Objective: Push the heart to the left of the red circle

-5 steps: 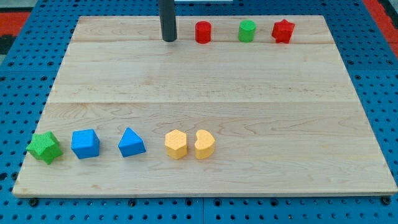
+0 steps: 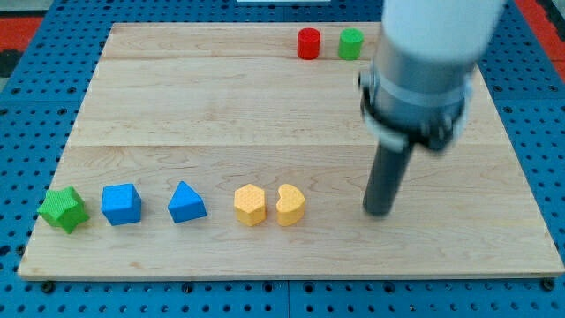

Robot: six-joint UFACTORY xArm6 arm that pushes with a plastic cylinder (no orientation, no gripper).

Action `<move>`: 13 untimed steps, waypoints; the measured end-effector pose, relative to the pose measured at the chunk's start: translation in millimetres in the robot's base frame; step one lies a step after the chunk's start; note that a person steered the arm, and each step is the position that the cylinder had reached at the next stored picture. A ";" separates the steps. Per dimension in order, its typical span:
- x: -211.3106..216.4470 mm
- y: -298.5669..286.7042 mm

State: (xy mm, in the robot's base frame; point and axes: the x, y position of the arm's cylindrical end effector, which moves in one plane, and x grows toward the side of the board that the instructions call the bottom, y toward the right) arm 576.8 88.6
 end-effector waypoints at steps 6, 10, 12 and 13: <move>-281.3 -216.5; -297.6 -187.9; -333.7 -222.7; -339.7 -208.8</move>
State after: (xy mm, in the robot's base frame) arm 237.1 -120.2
